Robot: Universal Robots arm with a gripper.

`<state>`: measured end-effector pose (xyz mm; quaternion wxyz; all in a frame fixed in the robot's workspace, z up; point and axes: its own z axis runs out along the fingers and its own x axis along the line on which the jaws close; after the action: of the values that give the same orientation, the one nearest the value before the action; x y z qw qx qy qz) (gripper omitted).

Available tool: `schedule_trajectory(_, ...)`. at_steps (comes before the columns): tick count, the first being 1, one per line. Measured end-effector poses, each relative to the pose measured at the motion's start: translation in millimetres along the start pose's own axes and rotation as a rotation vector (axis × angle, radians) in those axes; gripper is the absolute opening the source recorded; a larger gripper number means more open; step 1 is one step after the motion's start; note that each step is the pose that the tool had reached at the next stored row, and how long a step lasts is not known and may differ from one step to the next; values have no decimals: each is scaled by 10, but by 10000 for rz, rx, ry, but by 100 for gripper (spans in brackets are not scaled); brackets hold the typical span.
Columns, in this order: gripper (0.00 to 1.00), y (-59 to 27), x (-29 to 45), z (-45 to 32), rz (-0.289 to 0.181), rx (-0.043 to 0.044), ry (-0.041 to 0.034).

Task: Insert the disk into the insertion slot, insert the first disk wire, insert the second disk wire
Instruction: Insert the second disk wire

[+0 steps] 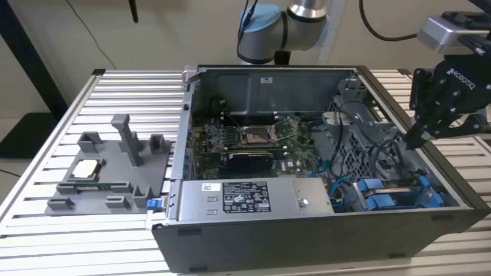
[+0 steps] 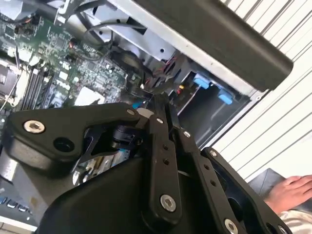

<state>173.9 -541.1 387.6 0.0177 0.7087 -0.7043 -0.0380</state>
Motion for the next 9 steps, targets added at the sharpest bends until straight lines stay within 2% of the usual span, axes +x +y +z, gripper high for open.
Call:
schedule_trajectory(1,16,85,-5,3,0,0,-2)
schedule_trajectory(4,16,200,-7,8,0,0,-1)
schedule_trajectory(7,16,273,-6,15,-1,0,-3)
schedule_trajectory(9,16,293,3,24,-1,0,-5)
